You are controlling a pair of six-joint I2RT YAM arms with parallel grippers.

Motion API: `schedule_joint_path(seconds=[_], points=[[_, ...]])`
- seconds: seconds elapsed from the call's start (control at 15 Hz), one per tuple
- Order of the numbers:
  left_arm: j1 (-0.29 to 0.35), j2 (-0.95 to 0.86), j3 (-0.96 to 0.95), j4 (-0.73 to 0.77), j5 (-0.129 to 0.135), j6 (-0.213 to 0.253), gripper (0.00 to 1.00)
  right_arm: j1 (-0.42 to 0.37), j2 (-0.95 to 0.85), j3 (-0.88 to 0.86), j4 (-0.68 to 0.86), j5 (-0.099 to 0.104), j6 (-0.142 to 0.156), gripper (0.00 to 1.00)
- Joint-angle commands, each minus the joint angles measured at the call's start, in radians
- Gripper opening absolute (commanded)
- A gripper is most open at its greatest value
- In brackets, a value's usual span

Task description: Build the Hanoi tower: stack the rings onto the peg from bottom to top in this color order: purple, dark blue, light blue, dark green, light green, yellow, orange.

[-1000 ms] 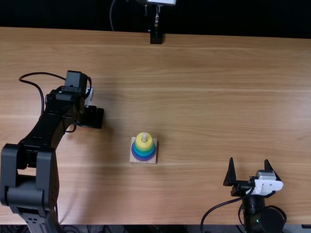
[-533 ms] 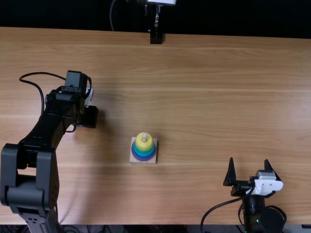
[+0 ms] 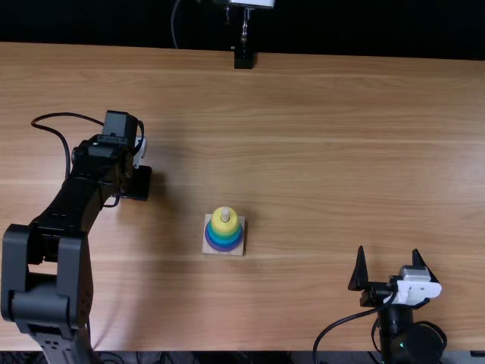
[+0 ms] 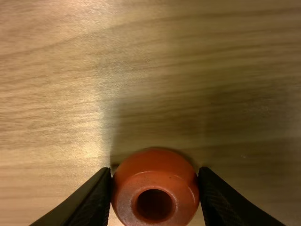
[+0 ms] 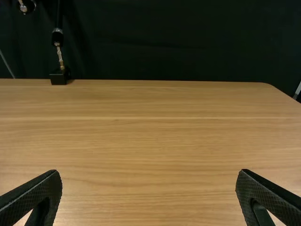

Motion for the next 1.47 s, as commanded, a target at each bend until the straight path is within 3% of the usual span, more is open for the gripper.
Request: schedule_joint_path(seconds=[0.0,0.33,0.47,0.53,0.67,1.0,1.4], points=[[-0.034,0.001,0.025,-0.010,0.012,-0.006,0.00,-0.006,-0.013,-0.015,-0.019,0.016,0.008,1.00],[-0.126,-0.093,0.141,-0.286,0.019,-0.011,0.00,-0.008,-0.013,-0.015,-0.019,0.016,0.008,1.00],[-0.168,-0.145,0.171,-0.357,0.076,-0.020,0.00,-0.008,-0.013,-0.015,-0.019,0.016,0.008,1.00],[-0.183,-0.162,0.195,-0.385,0.084,-0.057,0.00,-0.006,-0.013,-0.015,-0.019,0.016,0.008,1.00],[-0.221,-0.205,0.256,-0.459,0.084,-0.136,0.00,-0.008,-0.013,-0.015,-0.019,0.015,0.008,1.00],[-0.323,-0.222,0.444,-0.709,0.084,-0.256,0.00,-0.008,-0.013,-0.015,-0.019,0.016,0.008,1.00],[-0.415,-0.202,0.534,-0.733,0.084,-0.269,0.00,-0.006,-0.013,-0.015,-0.019,0.016,0.008,1.00]])
